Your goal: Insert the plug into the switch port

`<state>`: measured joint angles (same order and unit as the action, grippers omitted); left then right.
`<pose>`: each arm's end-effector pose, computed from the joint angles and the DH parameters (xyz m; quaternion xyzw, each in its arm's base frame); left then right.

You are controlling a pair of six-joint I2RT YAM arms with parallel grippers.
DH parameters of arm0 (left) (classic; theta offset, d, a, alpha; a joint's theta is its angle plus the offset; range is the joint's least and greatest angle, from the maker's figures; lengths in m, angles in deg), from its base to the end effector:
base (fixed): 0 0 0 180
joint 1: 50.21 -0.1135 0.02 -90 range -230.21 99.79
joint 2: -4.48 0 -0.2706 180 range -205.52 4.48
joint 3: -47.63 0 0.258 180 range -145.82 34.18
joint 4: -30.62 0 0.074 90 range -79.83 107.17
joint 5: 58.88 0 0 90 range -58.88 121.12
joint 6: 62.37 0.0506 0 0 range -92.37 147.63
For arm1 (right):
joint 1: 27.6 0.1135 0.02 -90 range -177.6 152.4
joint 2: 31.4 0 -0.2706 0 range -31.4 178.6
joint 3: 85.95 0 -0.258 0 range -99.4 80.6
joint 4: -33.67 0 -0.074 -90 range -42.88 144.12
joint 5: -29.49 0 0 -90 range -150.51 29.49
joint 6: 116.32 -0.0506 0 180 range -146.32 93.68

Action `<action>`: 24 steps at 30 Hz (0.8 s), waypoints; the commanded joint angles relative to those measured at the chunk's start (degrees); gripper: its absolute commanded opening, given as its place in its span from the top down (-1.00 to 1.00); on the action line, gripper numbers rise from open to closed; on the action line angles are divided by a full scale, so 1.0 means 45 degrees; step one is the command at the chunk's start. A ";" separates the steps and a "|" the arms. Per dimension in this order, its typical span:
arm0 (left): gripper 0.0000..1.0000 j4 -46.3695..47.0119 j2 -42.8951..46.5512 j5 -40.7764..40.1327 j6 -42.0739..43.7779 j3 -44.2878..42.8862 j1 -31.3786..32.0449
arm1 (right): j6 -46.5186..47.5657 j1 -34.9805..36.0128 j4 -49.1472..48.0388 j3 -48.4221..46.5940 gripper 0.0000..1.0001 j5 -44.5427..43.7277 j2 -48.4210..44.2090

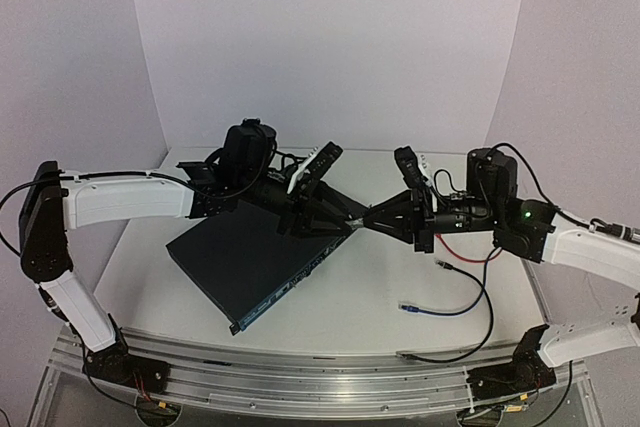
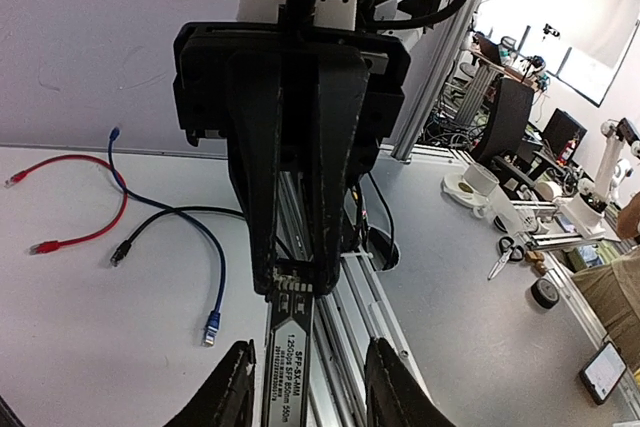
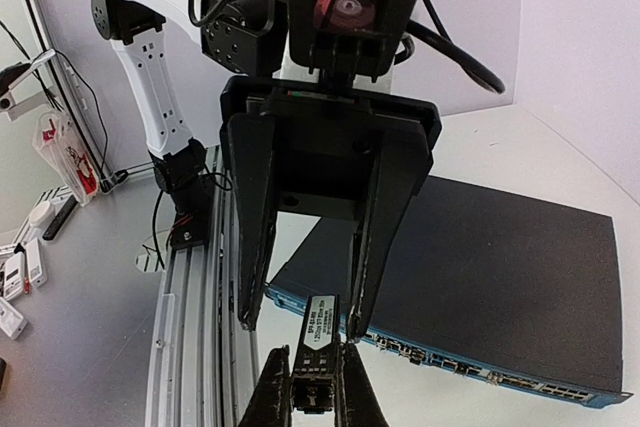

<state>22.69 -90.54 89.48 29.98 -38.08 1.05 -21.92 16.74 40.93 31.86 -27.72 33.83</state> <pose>0.2132 -0.3345 0.3115 0.5751 0.4970 -0.5717 0.3089 0.1803 0.2145 0.3247 -0.4687 0.5963 0.4136 0.5038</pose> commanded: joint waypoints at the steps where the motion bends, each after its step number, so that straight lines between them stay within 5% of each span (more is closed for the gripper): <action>1: 0.33 0.0756 0.0174 0.0171 -0.0097 0.0036 -0.0043 | -0.0142 -0.0006 -0.0623 0.0110 1.00 -0.0173 -0.0392; 5: 0.40 0.0391 0.0230 0.0171 0.0199 -0.0008 -0.0045 | -0.0202 -0.0009 -0.0671 0.0143 1.00 -0.0330 -0.0499; 7: 0.21 0.0221 0.0246 0.0038 0.0330 -0.0014 -0.0045 | -0.0227 -0.0004 -0.0718 0.0184 1.00 -0.0434 -0.0552; 13: 0.14 -0.0258 0.0072 -0.0531 0.0563 -0.0127 -0.0045 | -0.0350 -0.0009 -0.0905 0.0152 1.00 -0.0211 -0.0606; 20: 0.51 -0.0088 -0.0038 -0.0256 0.0532 -0.0234 -0.0045 | -0.0400 -0.0009 -0.0890 0.0211 1.00 -0.0234 -0.0598; 24: 0.99 0.0127 0.0045 -0.0275 0.0442 -0.0174 -0.0045 | -0.0423 0.0003 -0.0874 0.0256 1.00 -0.0343 -0.0666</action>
<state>21.71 -90.56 87.95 32.26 -38.06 0.99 -23.39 16.75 39.31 32.74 -28.97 32.35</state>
